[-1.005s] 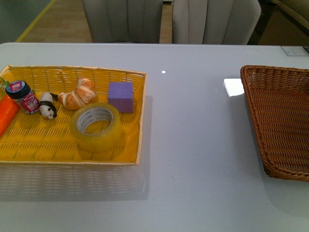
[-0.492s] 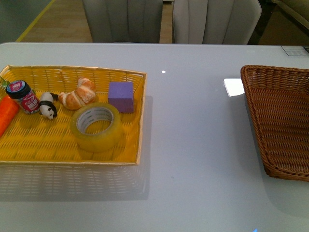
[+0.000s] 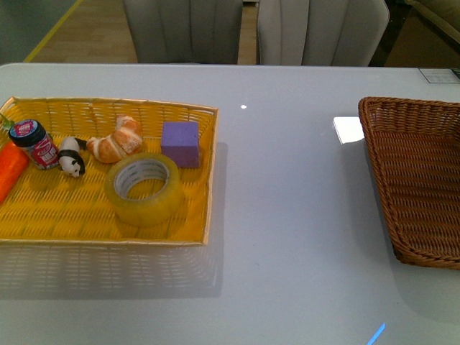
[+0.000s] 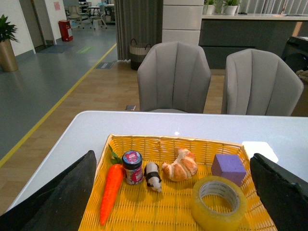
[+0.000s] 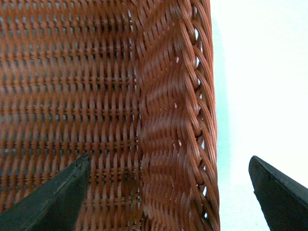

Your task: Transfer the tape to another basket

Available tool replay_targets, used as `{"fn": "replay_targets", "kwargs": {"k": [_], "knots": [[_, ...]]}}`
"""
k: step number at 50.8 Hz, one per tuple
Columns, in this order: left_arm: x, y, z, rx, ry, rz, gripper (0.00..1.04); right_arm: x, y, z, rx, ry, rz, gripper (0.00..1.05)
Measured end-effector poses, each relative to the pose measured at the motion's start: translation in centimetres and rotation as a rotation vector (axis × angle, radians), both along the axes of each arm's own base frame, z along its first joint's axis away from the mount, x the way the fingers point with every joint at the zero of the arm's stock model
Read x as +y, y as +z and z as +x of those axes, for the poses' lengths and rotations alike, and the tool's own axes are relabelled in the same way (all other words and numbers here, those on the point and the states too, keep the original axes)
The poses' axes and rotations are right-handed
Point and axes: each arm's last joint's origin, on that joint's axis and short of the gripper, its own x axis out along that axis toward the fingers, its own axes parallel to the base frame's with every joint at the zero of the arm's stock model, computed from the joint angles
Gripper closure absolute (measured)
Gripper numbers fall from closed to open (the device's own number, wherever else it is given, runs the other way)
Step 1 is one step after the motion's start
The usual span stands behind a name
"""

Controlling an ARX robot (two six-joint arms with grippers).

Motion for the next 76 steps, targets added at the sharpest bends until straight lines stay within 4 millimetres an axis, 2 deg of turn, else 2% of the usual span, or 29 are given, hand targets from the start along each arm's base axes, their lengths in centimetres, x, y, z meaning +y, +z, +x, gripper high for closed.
{"fn": "replay_targets", "kwargs": {"k": [3, 14, 19, 31, 42, 55, 58, 76], "knots": [[0.0, 0.0, 0.0, 0.0, 0.0, 0.0, 0.09, -0.1, -0.4, 0.0, 0.013, -0.006, 0.0, 0.16], [0.0, 0.0, 0.0, 0.0, 0.0, 0.0, 0.09, -0.2, -1.5, -0.2, 0.041, -0.006, 0.015, 0.51], [0.0, 0.0, 0.0, 0.0, 0.0, 0.0, 0.09, -0.2, -1.6, -0.2, 0.035, 0.009, 0.037, 0.68], [0.0, 0.0, 0.0, 0.0, 0.0, 0.0, 0.09, 0.4, -1.0, -0.8, 0.005, 0.034, 0.12, 0.98], [0.0, 0.0, 0.0, 0.0, 0.0, 0.0, 0.09, 3.1, 0.4, -1.0, -0.029, 0.066, 0.154, 1.0], [0.0, 0.0, 0.0, 0.0, 0.0, 0.0, 0.09, 10.6, 0.2, -0.4, -0.016, 0.177, 0.215, 1.0], [0.0, 0.0, 0.0, 0.0, 0.0, 0.0, 0.09, 11.8, 0.2, -0.3, -0.013, 0.192, 0.221, 1.0], [0.0, 0.0, 0.0, 0.0, 0.0, 0.0, 0.09, 16.4, -0.2, -0.1, -0.005, 0.202, 0.277, 1.0]]}}
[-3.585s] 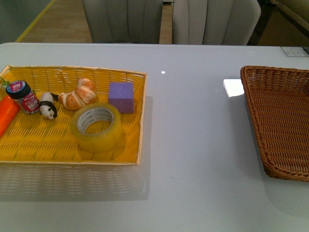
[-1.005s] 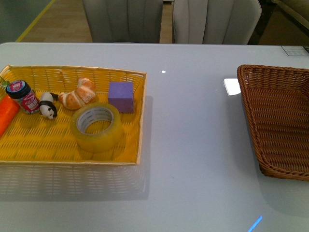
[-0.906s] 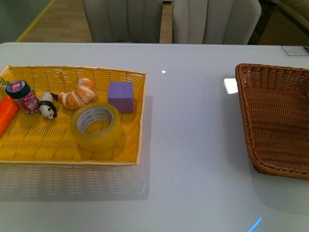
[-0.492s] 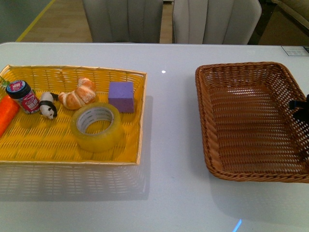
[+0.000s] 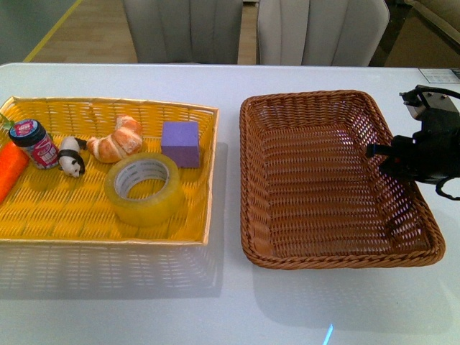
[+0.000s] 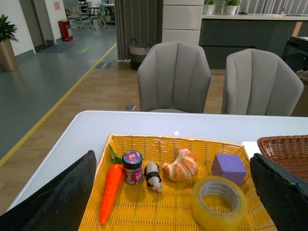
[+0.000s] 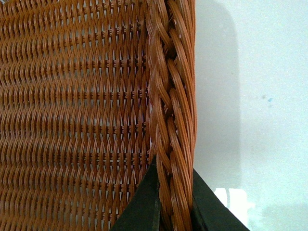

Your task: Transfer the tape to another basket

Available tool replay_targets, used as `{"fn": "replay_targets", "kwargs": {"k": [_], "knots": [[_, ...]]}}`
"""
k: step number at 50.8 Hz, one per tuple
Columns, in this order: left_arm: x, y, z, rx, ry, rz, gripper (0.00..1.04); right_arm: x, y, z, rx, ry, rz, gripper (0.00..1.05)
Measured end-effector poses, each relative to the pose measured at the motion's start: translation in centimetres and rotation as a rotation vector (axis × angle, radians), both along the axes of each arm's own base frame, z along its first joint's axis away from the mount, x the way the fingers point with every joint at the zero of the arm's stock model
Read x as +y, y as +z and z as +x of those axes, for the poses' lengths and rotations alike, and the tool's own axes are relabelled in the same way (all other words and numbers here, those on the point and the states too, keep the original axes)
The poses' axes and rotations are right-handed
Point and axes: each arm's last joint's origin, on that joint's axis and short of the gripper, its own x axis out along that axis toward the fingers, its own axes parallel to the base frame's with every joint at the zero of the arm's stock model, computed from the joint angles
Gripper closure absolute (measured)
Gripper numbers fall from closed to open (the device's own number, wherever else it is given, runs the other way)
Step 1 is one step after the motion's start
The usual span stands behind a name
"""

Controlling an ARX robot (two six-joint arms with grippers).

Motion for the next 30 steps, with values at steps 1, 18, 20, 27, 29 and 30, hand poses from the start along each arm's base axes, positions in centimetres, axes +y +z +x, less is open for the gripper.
{"fn": "replay_targets", "kwargs": {"k": [1, 18, 20, 27, 29, 30], "knots": [[0.0, 0.0, 0.0, 0.0, 0.0, 0.0, 0.09, 0.2, 0.0, 0.0, -0.001, 0.001, 0.002, 1.0], [0.0, 0.0, 0.0, 0.0, 0.0, 0.0, 0.09, 1.3, -0.2, -0.4, 0.0, 0.032, 0.003, 0.78], [0.0, 0.0, 0.0, 0.0, 0.0, 0.0, 0.09, 1.3, -0.4, -0.6, 0.002, 0.031, 0.001, 0.69], [0.0, 0.0, 0.0, 0.0, 0.0, 0.0, 0.09, 0.2, 0.1, -1.4, -0.038, 0.003, -0.016, 0.39], [0.0, 0.0, 0.0, 0.0, 0.0, 0.0, 0.09, -0.3, 0.7, -1.7, -0.063, -0.008, -0.016, 0.32], [0.0, 0.0, 0.0, 0.0, 0.0, 0.0, 0.09, -0.6, 1.1, -1.9, -0.079, -0.014, -0.018, 0.29]]}}
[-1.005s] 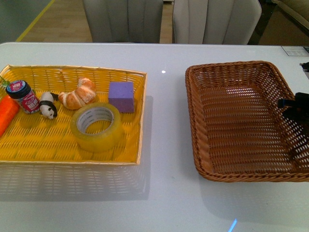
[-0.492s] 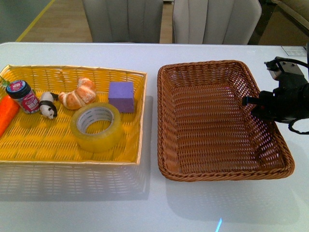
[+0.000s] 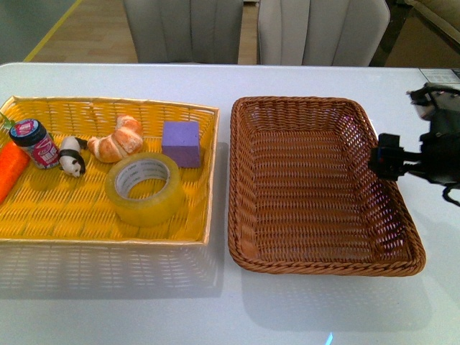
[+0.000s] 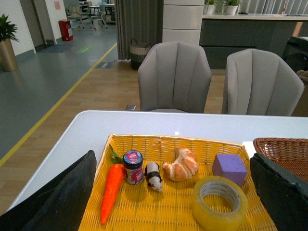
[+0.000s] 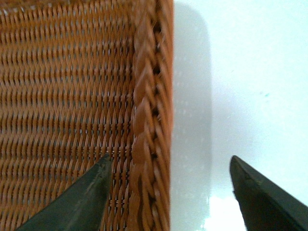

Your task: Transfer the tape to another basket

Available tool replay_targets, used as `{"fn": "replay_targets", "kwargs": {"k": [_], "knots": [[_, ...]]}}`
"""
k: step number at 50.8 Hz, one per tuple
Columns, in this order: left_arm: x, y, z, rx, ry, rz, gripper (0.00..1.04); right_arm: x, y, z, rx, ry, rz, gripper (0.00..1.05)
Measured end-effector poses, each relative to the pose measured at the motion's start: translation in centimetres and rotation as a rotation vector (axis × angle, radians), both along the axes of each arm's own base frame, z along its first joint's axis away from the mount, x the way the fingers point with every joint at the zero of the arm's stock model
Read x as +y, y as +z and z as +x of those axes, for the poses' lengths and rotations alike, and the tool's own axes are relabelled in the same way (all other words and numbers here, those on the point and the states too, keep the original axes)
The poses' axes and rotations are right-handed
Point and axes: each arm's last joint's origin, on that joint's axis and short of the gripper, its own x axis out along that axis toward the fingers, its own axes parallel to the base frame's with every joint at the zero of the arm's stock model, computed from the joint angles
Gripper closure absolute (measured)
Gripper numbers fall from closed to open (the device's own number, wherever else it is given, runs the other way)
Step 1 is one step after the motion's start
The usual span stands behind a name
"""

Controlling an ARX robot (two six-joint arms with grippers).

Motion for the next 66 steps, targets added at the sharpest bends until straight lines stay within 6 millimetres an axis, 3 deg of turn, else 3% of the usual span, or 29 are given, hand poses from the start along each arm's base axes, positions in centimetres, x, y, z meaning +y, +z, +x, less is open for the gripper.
{"fn": "replay_targets", "kwargs": {"k": [4, 7, 14, 21, 25, 29, 35, 40, 44, 54, 66], "knots": [[0.0, 0.0, 0.0, 0.0, 0.0, 0.0, 0.09, -1.2, 2.3, -0.9, -0.094, -0.023, -0.022, 0.13], [0.0, 0.0, 0.0, 0.0, 0.0, 0.0, 0.09, -1.8, 3.7, -1.6, -0.153, -0.035, -0.031, 0.07], [0.0, 0.0, 0.0, 0.0, 0.0, 0.0, 0.09, -3.0, 6.7, -3.5, -0.272, -0.052, -0.032, 0.09], [0.0, 0.0, 0.0, 0.0, 0.0, 0.0, 0.09, -3.5, 8.4, -4.6, -0.351, -0.072, -0.043, 0.1], [0.0, 0.0, 0.0, 0.0, 0.0, 0.0, 0.09, -3.3, 7.9, -5.9, -0.587, -0.098, -0.082, 0.26], [0.0, 0.0, 0.0, 0.0, 0.0, 0.0, 0.09, -2.5, 8.3, -9.1, -0.739, -0.084, -0.091, 0.45], [0.0, 0.0, 0.0, 0.0, 0.0, 0.0, 0.09, -2.3, 10.0, -11.7, -0.798, -0.098, -0.1, 0.66], [0.0, 0.0, 0.0, 0.0, 0.0, 0.0, 0.09, -1.7, 10.0, -13.5, -0.783, -0.109, -0.107, 0.82], [0.0, 0.0, 0.0, 0.0, 0.0, 0.0, 0.09, -0.9, 10.1, -15.5, -0.773, -0.084, -0.099, 1.01], [0.0, 0.0, 0.0, 0.0, 0.0, 0.0, 0.09, -0.9, 11.3, -18.9, -0.757, -0.086, -0.104, 1.03], [0.0, 0.0, 0.0, 0.0, 0.0, 0.0, 0.09, -0.9, 11.7, -21.1, -0.773, -0.088, -0.104, 1.03]]}}
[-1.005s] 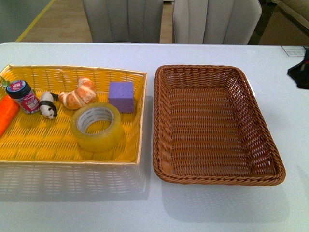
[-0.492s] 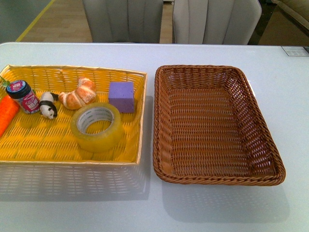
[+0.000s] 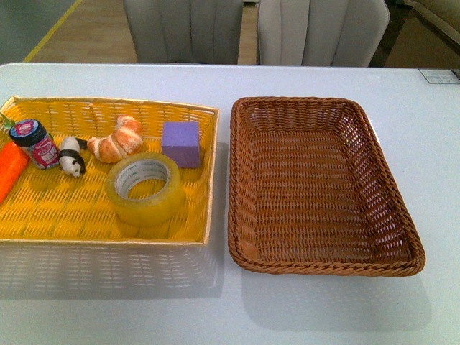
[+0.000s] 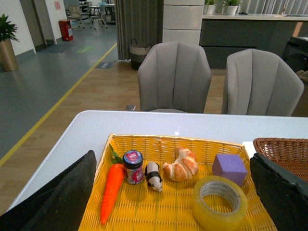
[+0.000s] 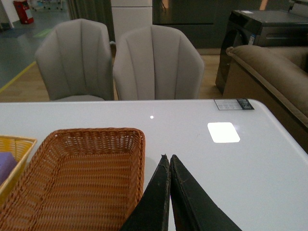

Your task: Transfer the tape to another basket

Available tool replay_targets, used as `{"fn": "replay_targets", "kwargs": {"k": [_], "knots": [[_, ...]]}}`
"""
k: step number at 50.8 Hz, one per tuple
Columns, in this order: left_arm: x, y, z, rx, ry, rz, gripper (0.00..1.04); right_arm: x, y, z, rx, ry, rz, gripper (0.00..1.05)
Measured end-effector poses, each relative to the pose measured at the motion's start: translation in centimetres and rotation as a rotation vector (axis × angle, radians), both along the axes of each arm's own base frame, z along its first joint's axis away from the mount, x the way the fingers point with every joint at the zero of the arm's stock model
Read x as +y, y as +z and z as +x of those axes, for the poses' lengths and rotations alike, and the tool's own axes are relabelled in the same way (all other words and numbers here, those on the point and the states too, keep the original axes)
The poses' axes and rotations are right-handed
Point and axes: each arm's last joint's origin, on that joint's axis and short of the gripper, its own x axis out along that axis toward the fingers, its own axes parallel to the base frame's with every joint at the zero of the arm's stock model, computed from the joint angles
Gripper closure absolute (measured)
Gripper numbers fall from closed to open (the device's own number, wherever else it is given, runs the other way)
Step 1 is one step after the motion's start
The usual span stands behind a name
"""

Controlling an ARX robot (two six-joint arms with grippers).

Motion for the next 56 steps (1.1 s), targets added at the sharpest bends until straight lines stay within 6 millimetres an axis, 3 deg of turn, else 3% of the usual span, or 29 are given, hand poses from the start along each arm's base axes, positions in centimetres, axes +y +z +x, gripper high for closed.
{"fn": "replay_targets", "kwargs": {"k": [25, 56], "knots": [[0.0, 0.0, 0.0, 0.0, 0.0, 0.0, 0.09, 0.0, 0.7, -3.4, -0.023, 0.0, 0.0, 1.03], [0.0, 0.0, 0.0, 0.0, 0.0, 0.0, 0.09, 0.0, 1.3, -5.9, -0.042, 0.0, 0.0, 1.03]]}}
